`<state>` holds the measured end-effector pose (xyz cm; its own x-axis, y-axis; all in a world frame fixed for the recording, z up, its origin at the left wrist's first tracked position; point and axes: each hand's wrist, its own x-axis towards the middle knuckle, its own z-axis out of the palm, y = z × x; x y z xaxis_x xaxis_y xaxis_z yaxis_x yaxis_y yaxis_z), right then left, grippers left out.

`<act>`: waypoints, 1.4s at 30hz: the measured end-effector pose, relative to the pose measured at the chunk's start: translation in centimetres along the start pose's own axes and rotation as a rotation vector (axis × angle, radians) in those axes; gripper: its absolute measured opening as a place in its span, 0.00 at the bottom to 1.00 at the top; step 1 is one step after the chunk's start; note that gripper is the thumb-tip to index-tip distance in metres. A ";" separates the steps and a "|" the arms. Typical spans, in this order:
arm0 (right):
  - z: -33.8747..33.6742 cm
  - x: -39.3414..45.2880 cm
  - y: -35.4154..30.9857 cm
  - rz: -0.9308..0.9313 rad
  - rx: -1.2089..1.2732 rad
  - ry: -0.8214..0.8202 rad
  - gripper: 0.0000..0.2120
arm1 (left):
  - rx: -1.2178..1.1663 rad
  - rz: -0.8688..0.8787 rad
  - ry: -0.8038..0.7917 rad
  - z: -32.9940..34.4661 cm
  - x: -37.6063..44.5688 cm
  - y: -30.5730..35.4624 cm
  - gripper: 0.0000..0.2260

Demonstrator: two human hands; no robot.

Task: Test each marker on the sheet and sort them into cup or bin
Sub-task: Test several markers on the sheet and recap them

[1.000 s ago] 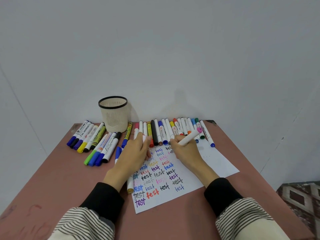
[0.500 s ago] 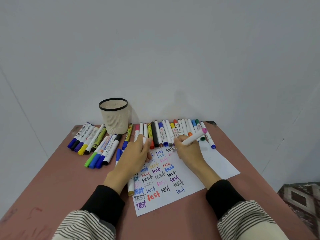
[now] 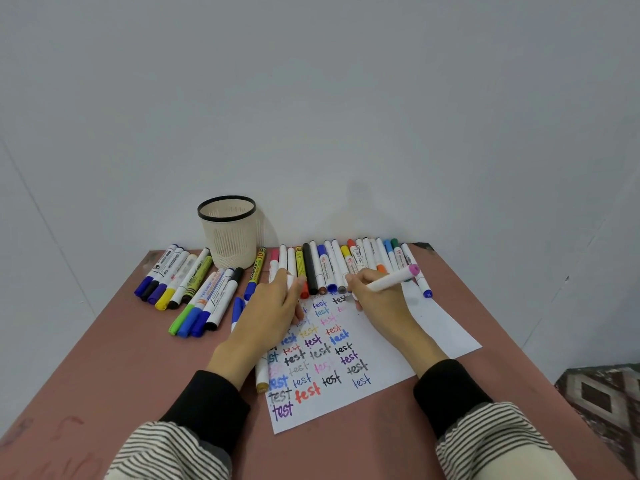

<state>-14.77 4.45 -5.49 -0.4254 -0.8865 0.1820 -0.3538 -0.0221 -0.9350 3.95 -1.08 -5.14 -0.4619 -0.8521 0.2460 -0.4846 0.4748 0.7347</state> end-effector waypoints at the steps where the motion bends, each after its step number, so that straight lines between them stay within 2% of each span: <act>1: 0.0 0.1 0.1 0.008 0.003 0.003 0.18 | -0.004 0.001 0.001 0.0 0.0 0.0 0.13; 11: 0.0 -0.3 0.0 0.010 -0.022 -0.048 0.17 | 0.007 0.009 0.000 0.0 0.0 0.1 0.13; 16: 0.0 -0.4 -0.4 0.030 -0.016 -0.017 0.11 | 0.004 -0.007 0.004 0.0 -0.1 0.1 0.14; 28: -0.1 -0.1 0.1 0.004 -0.056 -0.011 0.16 | 0.038 -0.007 -0.001 0.1 0.2 -0.2 0.15; 31: -0.1 -0.3 -0.2 0.027 -0.035 -0.020 0.13 | 0.050 -0.004 -0.003 0.1 0.2 -0.4 0.15; 36: -0.1 -0.2 -0.3 0.079 0.056 0.012 0.16 | 0.054 0.002 -0.008 0.1 0.1 -0.2 0.14; 42: -0.1 -0.2 -0.3 0.051 0.022 -0.002 0.13 | 0.065 0.000 -0.009 0.1 0.2 -0.1 0.14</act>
<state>-14.61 4.70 -5.19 -0.4406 -0.8877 0.1334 -0.3138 0.0131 -0.9494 3.84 -1.30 -5.17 -0.4685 -0.8503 0.2397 -0.5318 0.4881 0.6921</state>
